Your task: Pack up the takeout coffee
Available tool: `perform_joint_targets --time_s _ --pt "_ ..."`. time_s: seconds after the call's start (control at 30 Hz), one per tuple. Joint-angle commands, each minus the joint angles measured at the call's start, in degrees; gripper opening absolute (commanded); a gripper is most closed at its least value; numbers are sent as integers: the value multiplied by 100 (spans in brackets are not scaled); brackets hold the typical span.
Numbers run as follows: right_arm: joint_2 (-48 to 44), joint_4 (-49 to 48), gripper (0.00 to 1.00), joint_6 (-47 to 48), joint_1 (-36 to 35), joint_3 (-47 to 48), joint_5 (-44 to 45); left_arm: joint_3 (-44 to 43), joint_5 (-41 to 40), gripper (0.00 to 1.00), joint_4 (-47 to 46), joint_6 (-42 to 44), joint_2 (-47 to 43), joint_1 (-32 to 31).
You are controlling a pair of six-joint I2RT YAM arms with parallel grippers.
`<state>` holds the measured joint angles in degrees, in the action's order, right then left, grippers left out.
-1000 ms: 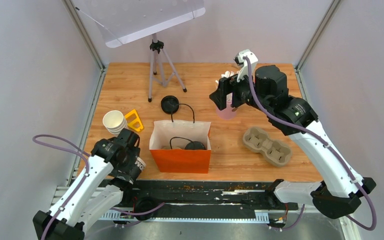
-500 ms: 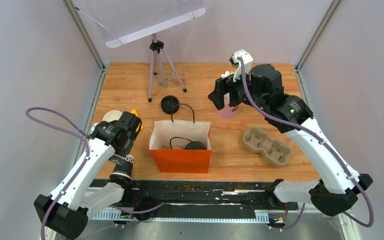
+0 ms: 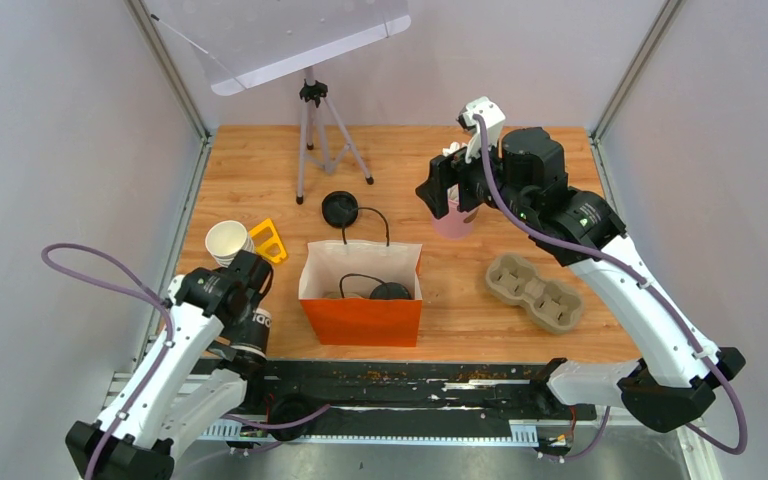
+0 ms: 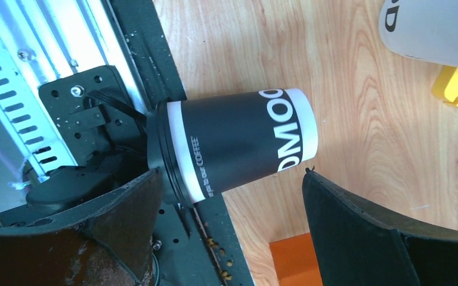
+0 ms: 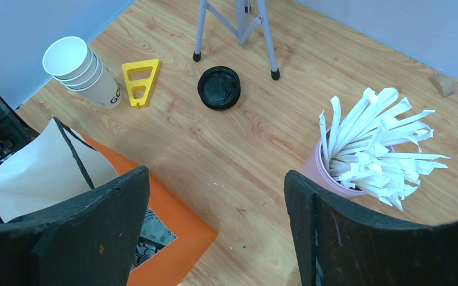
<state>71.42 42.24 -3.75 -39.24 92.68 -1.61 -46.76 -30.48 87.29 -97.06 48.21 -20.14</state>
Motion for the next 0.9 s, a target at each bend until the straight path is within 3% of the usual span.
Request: perform_joint_targets --time_s 0.0,0.33,0.87 --pt "-67 -351 83 89 -26 -62 -33 196 -195 93 17 148 -257 71" --pt "-30 -377 83 135 -16 -74 71 163 157 93 -967 1290 -191 72" --pt "254 -510 83 109 -21 58 37 307 748 91 -2456 1754 116 72"
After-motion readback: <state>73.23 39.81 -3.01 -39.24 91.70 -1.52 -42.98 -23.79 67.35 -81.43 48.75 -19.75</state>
